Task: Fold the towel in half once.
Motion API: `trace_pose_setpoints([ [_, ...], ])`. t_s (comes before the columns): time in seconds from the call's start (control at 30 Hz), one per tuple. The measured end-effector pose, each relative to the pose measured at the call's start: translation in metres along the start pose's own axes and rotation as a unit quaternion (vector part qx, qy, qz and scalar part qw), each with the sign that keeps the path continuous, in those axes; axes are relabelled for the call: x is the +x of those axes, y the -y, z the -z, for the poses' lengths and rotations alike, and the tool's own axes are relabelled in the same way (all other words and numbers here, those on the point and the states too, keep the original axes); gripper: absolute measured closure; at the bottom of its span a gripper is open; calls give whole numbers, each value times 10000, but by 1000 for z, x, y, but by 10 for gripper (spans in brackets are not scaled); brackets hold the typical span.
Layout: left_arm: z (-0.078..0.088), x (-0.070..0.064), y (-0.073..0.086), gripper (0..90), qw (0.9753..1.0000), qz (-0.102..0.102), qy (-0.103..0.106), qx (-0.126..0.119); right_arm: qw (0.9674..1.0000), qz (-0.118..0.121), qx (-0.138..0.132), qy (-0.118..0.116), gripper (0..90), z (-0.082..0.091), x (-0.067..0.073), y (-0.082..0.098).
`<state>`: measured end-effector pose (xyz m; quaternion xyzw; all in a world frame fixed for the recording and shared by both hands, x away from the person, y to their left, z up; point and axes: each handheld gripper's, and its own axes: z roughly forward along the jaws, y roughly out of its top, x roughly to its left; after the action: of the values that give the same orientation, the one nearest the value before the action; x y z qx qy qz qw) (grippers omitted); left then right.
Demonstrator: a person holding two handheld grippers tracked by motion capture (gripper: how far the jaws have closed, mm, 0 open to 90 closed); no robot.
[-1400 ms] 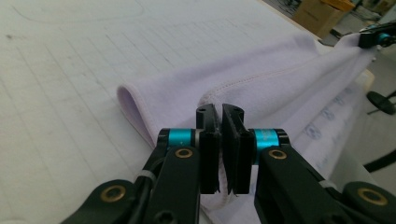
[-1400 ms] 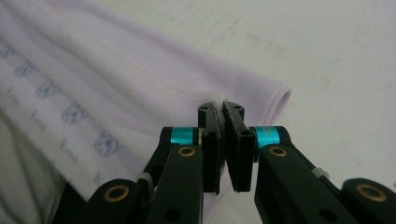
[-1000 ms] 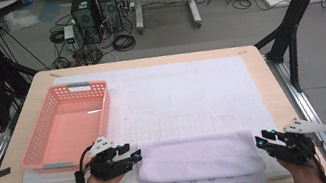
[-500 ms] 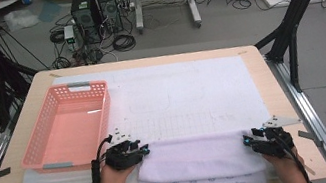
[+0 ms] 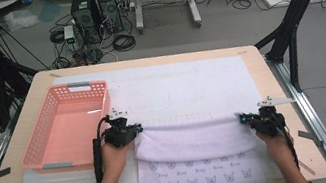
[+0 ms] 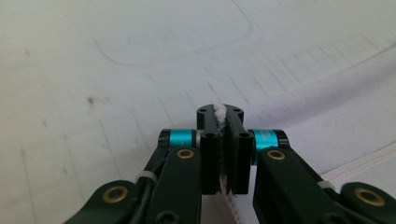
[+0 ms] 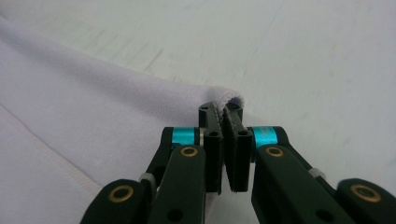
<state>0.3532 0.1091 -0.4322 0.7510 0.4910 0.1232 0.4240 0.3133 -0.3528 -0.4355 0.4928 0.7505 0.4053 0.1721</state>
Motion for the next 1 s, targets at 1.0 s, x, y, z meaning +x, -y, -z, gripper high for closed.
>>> trace_pose_setpoints([
  [1.0, -45, 30, -38, 553, 9980, 146, 27, -618, 9981, -152, 6, 604, 684, -59, -35, -64],
])
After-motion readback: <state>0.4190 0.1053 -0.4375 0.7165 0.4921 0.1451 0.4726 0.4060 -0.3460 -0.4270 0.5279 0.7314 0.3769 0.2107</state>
